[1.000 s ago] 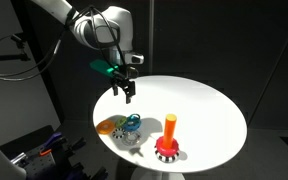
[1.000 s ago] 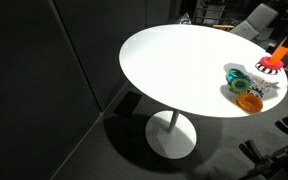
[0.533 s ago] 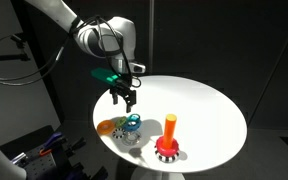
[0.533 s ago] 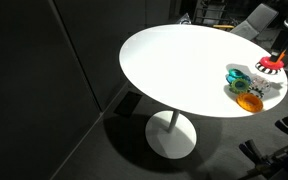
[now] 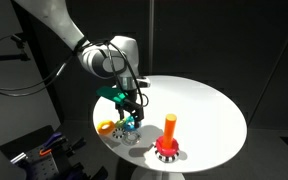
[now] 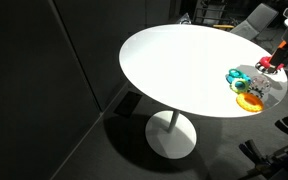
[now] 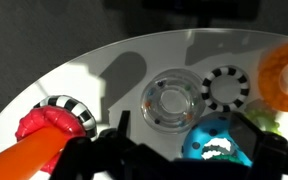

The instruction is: Put the colorless ring around the orange rod

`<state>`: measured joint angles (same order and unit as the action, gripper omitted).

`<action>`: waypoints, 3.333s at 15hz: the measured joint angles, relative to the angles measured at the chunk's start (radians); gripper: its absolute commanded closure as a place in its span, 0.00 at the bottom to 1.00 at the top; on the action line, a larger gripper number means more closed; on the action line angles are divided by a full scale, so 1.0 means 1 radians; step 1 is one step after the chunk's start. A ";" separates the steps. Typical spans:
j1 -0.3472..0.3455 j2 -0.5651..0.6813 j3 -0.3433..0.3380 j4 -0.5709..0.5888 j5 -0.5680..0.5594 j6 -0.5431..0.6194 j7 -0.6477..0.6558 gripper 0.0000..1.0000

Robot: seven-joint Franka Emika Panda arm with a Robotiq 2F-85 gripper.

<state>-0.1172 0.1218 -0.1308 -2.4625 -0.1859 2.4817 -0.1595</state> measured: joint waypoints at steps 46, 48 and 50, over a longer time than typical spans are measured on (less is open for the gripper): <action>-0.062 0.238 0.035 0.012 0.090 0.259 -0.084 0.26; -0.063 0.238 0.035 0.018 0.090 0.259 -0.084 0.30; -0.064 0.241 0.035 0.022 0.090 0.259 -0.084 0.30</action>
<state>-0.1815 0.3631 -0.0960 -2.4407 -0.0954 2.7408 -0.2439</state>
